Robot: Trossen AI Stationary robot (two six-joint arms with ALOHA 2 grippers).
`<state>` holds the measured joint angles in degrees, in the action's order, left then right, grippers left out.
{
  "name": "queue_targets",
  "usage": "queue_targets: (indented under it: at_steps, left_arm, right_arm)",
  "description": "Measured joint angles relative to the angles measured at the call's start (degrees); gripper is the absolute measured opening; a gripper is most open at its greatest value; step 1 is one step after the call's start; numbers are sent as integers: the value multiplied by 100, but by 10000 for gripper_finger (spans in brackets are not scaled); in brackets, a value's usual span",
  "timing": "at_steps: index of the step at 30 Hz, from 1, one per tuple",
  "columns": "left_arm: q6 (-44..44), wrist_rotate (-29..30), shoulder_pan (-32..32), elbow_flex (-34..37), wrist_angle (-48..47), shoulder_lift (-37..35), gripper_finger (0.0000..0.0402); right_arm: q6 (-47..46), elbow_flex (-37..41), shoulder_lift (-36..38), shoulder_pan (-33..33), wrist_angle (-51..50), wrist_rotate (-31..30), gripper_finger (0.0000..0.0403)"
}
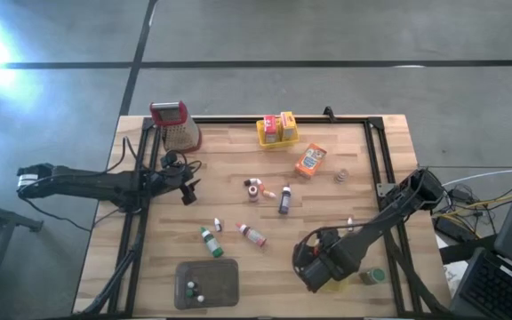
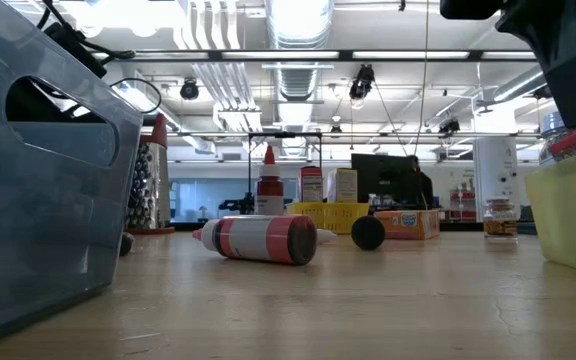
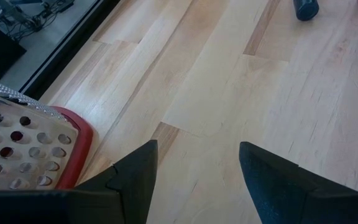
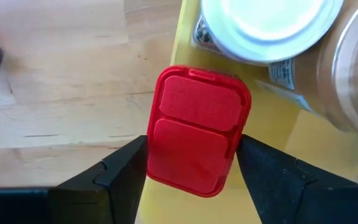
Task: Pick & Place Kitchen Items
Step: Put the red seasoning can into the bottom yellow bin, then put the right small pink food coloring bottle into the black bin
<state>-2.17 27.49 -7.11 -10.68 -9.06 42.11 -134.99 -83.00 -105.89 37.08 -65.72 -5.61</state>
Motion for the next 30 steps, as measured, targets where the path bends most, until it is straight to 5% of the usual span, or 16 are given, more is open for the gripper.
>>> queue_targets:
  at_steps: [30]
  left_arm:
    - [0, 0, 0, 0, 0, 0, 232]
  right_arm:
    - [78, 0, 27, 4, -151, 265, 329]
